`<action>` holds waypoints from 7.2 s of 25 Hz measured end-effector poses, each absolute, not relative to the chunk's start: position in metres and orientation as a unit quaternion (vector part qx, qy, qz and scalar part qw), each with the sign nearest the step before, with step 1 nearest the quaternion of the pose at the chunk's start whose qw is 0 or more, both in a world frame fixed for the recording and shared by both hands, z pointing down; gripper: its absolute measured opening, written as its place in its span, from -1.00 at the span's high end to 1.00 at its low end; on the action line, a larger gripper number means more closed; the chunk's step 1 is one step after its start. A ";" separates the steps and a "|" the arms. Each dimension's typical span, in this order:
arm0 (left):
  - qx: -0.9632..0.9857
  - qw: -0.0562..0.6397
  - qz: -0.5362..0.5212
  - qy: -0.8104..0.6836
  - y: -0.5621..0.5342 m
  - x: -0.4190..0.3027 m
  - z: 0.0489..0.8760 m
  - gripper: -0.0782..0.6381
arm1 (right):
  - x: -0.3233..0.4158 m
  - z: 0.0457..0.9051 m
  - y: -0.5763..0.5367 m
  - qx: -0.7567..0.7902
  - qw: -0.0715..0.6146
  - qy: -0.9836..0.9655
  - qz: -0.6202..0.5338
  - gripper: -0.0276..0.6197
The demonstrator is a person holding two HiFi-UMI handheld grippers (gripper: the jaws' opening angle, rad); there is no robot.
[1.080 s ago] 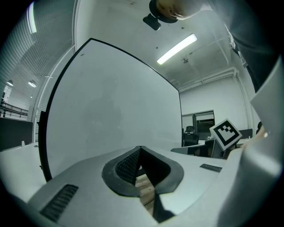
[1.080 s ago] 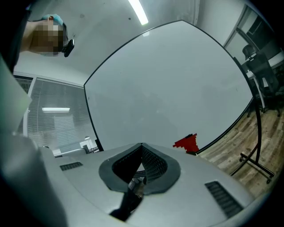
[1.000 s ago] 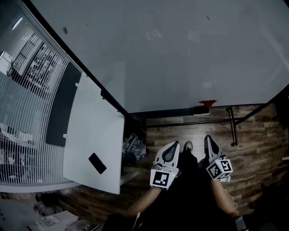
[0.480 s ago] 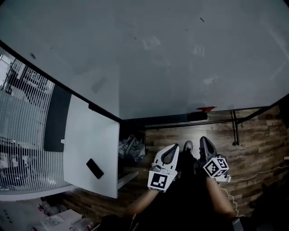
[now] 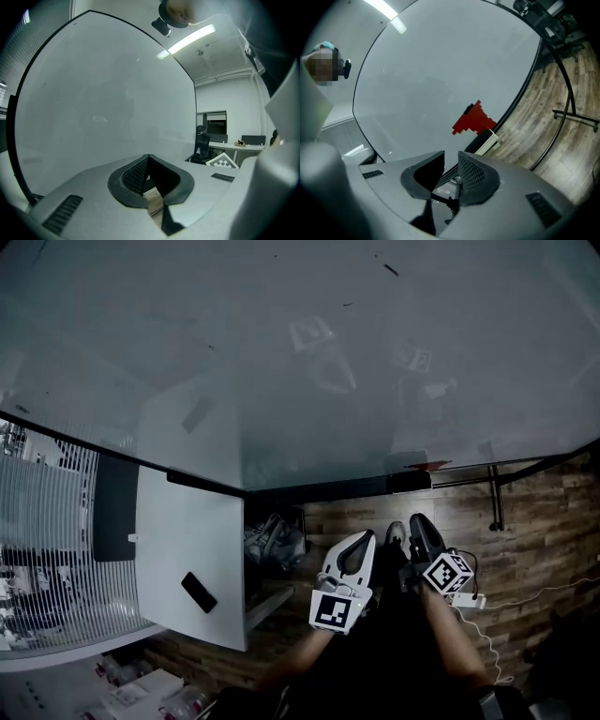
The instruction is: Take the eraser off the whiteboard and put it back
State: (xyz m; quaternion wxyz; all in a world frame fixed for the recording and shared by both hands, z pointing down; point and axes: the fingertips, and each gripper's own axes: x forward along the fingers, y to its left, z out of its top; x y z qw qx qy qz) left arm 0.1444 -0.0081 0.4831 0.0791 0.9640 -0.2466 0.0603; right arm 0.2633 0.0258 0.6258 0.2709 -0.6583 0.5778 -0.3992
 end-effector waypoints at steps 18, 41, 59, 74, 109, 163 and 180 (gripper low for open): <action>0.965 0.104 0.083 -0.228 -0.019 0.171 0.505 0.76 | 0.295 0.694 -0.013 -0.626 0.366 0.472 -0.502 0.29; 0.964 0.105 0.081 -0.232 -0.039 0.172 0.507 0.76 | 0.299 0.701 -0.029 -0.618 0.374 0.458 -0.518 0.41; 0.963 0.104 0.070 -0.238 -0.029 0.157 0.507 0.76 | 0.300 0.690 -0.018 -0.627 0.366 0.478 -0.494 0.47; 0.965 0.077 0.052 -0.244 -0.015 0.126 0.479 0.76 | 0.283 0.633 0.002 -0.643 0.351 0.508 -0.454 0.49; 0.953 0.052 0.013 -0.297 0.061 0.071 0.432 0.76 | 0.216 0.462 0.094 -0.707 0.070 0.692 -0.130 0.49; 0.891 0.033 0.037 -0.450 0.129 0.027 0.422 0.76 | 0.151 0.448 0.151 -0.573 0.108 0.797 -0.158 0.49; 0.887 0.050 0.020 -0.458 0.057 -0.044 0.431 0.76 | 0.082 0.466 0.069 -0.566 0.113 0.790 -0.206 0.49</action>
